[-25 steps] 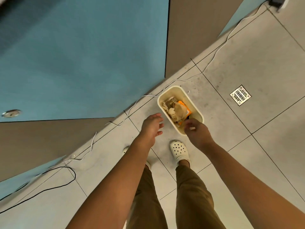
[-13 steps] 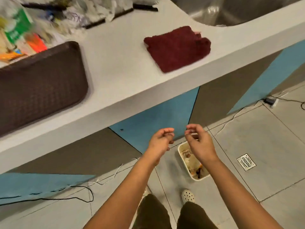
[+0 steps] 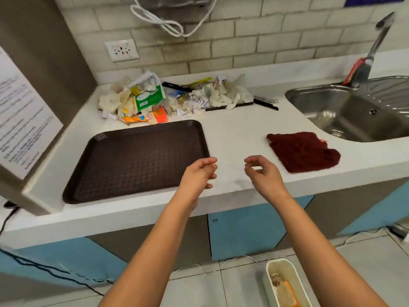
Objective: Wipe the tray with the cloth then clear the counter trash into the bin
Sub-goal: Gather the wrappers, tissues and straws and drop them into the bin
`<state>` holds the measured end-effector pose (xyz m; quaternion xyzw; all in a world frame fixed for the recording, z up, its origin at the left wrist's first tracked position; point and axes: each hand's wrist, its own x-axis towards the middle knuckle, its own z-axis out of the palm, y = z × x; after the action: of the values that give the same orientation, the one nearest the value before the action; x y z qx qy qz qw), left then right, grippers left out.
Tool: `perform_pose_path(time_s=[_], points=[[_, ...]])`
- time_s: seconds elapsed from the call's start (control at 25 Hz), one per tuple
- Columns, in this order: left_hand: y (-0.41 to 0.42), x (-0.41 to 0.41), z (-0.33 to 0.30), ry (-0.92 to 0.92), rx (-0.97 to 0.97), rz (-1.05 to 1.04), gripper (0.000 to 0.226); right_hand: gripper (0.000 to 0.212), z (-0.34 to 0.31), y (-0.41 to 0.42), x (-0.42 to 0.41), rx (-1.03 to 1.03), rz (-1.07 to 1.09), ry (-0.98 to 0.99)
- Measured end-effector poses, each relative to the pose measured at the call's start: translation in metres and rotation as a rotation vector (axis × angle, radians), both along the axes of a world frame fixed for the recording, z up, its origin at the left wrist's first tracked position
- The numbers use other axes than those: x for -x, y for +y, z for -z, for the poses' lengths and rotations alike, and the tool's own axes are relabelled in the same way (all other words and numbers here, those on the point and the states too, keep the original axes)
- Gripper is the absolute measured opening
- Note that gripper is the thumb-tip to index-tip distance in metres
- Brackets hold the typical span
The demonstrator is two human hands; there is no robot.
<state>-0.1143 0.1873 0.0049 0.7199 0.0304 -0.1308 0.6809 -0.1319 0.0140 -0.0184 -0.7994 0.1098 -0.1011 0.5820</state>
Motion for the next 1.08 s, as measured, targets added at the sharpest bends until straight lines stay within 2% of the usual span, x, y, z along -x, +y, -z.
perform_pose_path(time_s=[0.24, 0.36, 0.76, 0.92, 1.08], points=[[0.060, -0.043, -0.014, 0.033, 0.028, -0.176, 0.018, 0.012, -0.012, 0.054, -0.045, 0.018, -0.052, 0.024], [0.074, -0.063, -0.016, 0.031, 0.038, -0.201, 0.018, 0.013, -0.012, 0.070, -0.065, 0.058, -0.098, 0.066], [0.100, -0.168, -0.010, 0.042, -0.017, -0.381, 0.018, 0.012, -0.004, 0.056, -0.173, 0.136, -0.188, 0.094], [0.101, -0.228, -0.004, -0.045, -0.102, -0.509, 0.020, 0.014, 0.000, 0.046, -0.236, 0.234, -0.206, 0.081], [0.098, -0.290, -0.007, -0.219, -0.341, -0.496, 0.024, 0.022, 0.006, 0.048, -0.290, 0.417, -0.249, 0.061]])
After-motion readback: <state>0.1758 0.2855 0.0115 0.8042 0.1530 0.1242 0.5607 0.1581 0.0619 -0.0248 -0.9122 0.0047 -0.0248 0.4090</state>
